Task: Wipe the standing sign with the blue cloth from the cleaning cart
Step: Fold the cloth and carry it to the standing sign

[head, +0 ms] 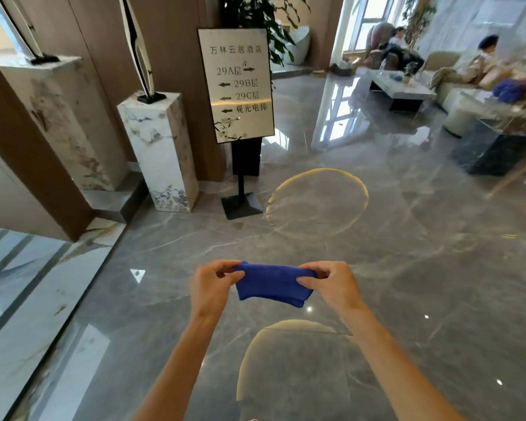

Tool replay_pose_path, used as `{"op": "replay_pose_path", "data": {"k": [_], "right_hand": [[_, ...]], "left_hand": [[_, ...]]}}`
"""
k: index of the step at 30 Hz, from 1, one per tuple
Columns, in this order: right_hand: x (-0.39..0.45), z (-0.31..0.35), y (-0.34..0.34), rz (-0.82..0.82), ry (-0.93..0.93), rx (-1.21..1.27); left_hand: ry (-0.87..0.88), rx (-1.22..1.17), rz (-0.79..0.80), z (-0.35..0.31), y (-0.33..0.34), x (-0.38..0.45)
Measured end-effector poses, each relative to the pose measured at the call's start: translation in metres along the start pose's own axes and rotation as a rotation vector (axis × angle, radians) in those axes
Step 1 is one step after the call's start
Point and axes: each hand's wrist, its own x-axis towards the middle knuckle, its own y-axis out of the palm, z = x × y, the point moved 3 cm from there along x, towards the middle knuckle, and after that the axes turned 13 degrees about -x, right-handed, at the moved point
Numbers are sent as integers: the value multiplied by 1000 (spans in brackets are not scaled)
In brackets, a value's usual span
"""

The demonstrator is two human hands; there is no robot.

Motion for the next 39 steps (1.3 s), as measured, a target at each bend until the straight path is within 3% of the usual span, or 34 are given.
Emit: {"op": "replay_pose_path", "data": {"k": [15, 31, 39], "right_hand": [[142, 21, 33, -29, -103, -107], [370, 25, -5, -26, -159, -48], [450, 41, 18, 12, -164, -40]], "left_hand": [[-61, 13, -95, 23, 4, 124], [-82, 34, -104, 12, 92, 333], [-49, 66, -167, 17, 87, 408]]}}
